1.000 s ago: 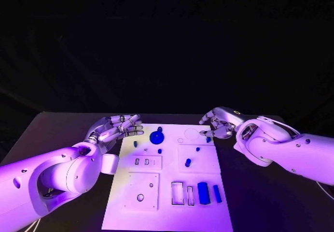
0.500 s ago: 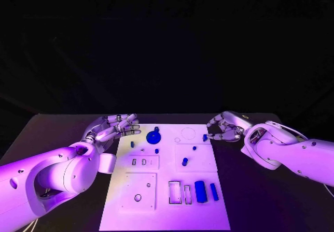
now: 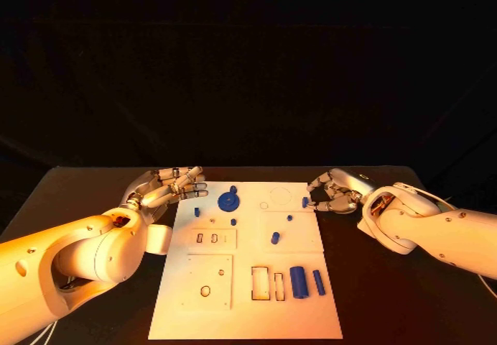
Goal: Assemble the parts on the task board
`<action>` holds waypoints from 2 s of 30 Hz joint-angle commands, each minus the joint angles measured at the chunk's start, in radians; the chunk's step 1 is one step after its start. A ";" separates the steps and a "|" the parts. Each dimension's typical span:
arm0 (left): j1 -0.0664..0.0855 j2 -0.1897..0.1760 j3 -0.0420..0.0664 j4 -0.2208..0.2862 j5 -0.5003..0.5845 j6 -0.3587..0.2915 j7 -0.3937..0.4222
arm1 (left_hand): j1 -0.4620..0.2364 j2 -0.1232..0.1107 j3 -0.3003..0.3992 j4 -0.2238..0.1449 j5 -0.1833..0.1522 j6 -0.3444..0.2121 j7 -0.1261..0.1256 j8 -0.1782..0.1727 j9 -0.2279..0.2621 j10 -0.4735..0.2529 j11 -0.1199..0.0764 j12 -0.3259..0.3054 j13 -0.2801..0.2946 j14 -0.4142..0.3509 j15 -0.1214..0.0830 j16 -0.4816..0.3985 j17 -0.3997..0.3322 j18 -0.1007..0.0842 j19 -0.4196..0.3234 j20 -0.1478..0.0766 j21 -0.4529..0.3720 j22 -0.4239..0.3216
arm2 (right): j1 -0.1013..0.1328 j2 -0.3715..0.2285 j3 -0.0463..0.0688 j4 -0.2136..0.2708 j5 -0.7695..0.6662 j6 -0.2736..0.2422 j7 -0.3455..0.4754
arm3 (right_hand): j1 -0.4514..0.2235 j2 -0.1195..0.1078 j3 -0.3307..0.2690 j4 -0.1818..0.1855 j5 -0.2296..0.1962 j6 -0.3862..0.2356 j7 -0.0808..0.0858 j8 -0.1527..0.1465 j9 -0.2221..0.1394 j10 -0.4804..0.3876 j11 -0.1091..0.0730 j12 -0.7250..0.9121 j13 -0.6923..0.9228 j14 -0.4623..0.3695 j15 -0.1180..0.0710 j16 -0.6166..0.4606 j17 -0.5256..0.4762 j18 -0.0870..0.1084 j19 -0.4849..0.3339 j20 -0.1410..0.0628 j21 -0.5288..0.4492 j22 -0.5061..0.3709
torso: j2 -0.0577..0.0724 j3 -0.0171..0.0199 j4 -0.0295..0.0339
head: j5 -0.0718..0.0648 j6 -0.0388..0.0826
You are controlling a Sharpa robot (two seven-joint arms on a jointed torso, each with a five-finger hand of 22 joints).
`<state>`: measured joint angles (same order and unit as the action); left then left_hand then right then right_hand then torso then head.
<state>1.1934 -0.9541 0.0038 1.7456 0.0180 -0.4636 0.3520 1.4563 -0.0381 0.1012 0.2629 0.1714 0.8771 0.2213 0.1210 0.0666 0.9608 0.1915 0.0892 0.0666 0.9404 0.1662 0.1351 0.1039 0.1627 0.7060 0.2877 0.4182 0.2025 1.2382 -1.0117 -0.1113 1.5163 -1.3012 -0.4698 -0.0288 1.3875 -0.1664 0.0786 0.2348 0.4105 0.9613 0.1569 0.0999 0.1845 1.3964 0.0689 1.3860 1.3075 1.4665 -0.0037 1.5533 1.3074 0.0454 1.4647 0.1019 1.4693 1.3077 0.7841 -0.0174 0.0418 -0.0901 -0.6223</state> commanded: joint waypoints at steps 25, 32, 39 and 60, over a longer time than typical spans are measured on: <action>0.001 0.004 0.001 -0.001 0.001 0.021 0.003 | 0.009 0.000 0.001 -0.006 -0.004 0.004 0.018 -0.006 -0.001 -0.002 0.005 -0.005 -0.001 -0.006 -0.001 -0.004 0.000 0.005 -0.008 0.000 0.003 0.000 | -0.029 0.059 0.000 -0.066 -0.003 0.009 -0.004 | 0.040 0.032 0.008 -0.016 -0.031 0.030 -0.007 0.002 0.002 0.019 -0.002 0.017 0.069 0.096 0.001 0.003 0.229 -0.017 0.031 0.004 0.011 0.178 | -0.002 -0.0003 0.0007 | 0.002 -0.012; 0.001 0.003 0.001 -0.001 0.001 0.022 0.001 | 0.008 0.000 0.000 -0.006 -0.004 0.004 0.018 -0.006 -0.001 -0.001 0.005 -0.006 -0.001 -0.005 -0.001 -0.004 0.000 0.005 -0.008 0.000 0.003 0.000 | -0.029 0.059 0.000 -0.065 -0.003 0.007 -0.002 | 0.048 0.045 0.018 -0.020 -0.034 0.058 -0.013 0.013 0.006 0.027 -0.007 0.025 0.077 0.097 -0.003 0.005 0.233 -0.018 0.035 0.002 0.016 0.184 | -0.001 -0.0001 0.0005 | 0.002 -0.012; 0.001 0.002 0.001 -0.001 0.001 0.022 0.000 | 0.008 0.000 0.000 -0.006 -0.004 0.004 0.018 -0.006 -0.001 -0.001 0.005 -0.006 -0.001 -0.005 -0.001 -0.004 0.000 0.005 -0.008 0.000 0.003 0.000 | -0.029 0.061 0.000 -0.066 -0.003 0.010 0.000 | 0.052 0.049 0.023 -0.023 -0.036 0.072 -0.019 0.019 0.008 0.031 -0.012 0.029 0.082 0.098 -0.007 0.007 0.237 -0.020 0.039 -0.001 0.020 0.188 | -0.001 -0.0002 0.0003 | 0.002 -0.013; 0.001 0.001 0.001 -0.001 0.001 0.023 -0.001 | 0.008 0.000 0.000 -0.006 -0.004 0.004 0.018 -0.006 -0.001 -0.001 0.005 -0.006 -0.001 -0.005 -0.001 -0.004 0.000 0.005 -0.008 0.000 0.003 0.000 | -0.029 0.075 0.000 -0.077 -0.015 0.003 -0.023 | 0.064 0.060 0.036 -0.035 -0.049 0.097 -0.029 0.029 0.011 0.038 -0.021 0.035 0.089 0.099 -0.015 0.009 0.241 -0.021 0.043 -0.008 0.025 0.194 | -0.001 0.0001 0.0015 | 0.002 -0.016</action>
<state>1.1933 -0.9539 0.0038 1.7431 0.0180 -0.4591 0.3468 1.4563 -0.0382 0.1013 0.2629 0.1714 0.8771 0.2213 0.1210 0.0667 0.9608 0.1915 0.0892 0.0666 0.9404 0.1662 0.1351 0.1039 0.1628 0.7060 0.2876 0.4182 0.2025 1.2100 -0.9379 -0.1108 1.4403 -1.3014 -0.4682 -0.0390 1.4455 -0.1083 0.1113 0.2023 0.3677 1.0543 0.1283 0.1264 0.1946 1.4285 0.0509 1.4163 1.3073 1.4666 -0.0112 1.5572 1.3078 0.0348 1.4647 0.1019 1.4890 1.3078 0.7828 -0.0174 0.0428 -0.0875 -0.6381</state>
